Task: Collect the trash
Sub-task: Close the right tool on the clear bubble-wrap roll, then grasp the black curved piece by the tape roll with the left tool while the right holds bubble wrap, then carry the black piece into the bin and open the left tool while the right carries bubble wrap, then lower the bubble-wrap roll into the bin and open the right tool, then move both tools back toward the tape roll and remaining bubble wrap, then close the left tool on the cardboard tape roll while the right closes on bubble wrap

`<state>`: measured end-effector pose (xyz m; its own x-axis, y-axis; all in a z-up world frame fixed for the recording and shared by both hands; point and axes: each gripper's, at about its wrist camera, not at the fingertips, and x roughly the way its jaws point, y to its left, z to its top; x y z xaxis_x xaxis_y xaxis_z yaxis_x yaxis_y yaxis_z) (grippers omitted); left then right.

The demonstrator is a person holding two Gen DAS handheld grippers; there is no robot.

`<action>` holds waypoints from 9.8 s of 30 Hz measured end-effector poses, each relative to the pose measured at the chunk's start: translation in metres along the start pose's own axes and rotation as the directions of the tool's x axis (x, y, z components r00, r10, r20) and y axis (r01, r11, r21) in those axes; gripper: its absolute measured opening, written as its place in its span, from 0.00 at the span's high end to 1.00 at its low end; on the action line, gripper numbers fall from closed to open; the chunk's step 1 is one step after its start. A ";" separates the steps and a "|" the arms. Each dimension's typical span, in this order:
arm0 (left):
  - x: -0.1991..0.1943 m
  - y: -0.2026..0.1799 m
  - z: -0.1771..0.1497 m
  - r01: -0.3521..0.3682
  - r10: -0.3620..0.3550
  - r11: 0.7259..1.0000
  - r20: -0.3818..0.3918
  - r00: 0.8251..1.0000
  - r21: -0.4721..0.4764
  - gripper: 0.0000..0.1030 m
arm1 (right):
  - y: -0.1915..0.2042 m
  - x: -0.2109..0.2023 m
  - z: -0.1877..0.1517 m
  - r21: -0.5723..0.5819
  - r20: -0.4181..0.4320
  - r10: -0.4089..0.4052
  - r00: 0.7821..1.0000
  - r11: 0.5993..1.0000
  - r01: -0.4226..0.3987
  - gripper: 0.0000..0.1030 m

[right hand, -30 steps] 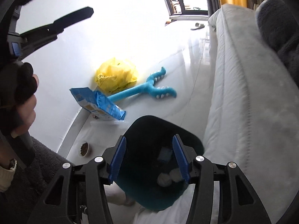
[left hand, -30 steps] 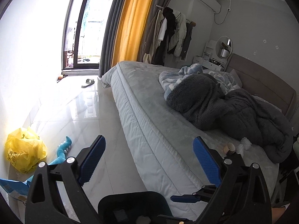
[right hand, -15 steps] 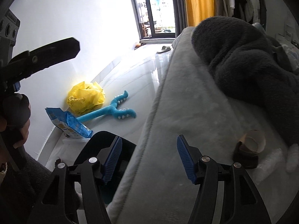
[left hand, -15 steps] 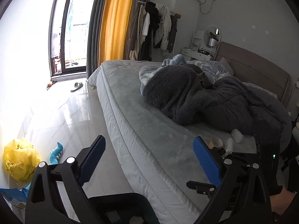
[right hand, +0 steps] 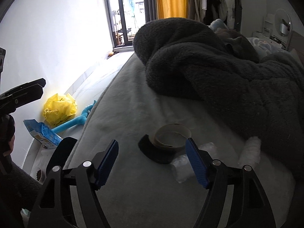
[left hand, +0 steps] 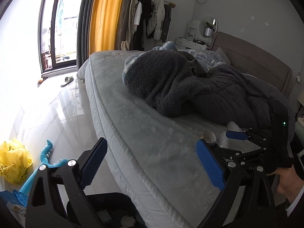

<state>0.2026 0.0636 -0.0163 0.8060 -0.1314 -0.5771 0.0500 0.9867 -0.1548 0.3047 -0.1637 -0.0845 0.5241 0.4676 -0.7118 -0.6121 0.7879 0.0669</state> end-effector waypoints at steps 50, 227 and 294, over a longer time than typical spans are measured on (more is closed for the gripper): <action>0.116 -0.120 -0.032 0.184 -0.194 0.981 -0.265 0.944 -0.061 0.15 | -0.092 -0.043 -0.029 0.062 0.073 -0.049 0.996 0.997 0.044 0.38; -0.097 0.098 0.017 0.015 0.002 0.993 0.135 0.991 -0.121 0.08 | 0.240 0.086 -0.019 -0.180 -0.295 0.256 0.921 0.931 -0.317 0.23; 0.108 -0.126 -0.015 0.220 -0.196 0.957 -0.140 0.971 0.190 0.08 | -0.146 -0.021 -0.051 0.447 0.079 -0.162 0.984 0.888 0.111 0.20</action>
<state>0.2748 -0.0762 -0.0709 0.6902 -0.3339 -0.6420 0.3374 0.9333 -0.1227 0.3533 -0.3092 -0.1152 0.6616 0.3636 -0.6558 -0.2210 0.9303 0.2928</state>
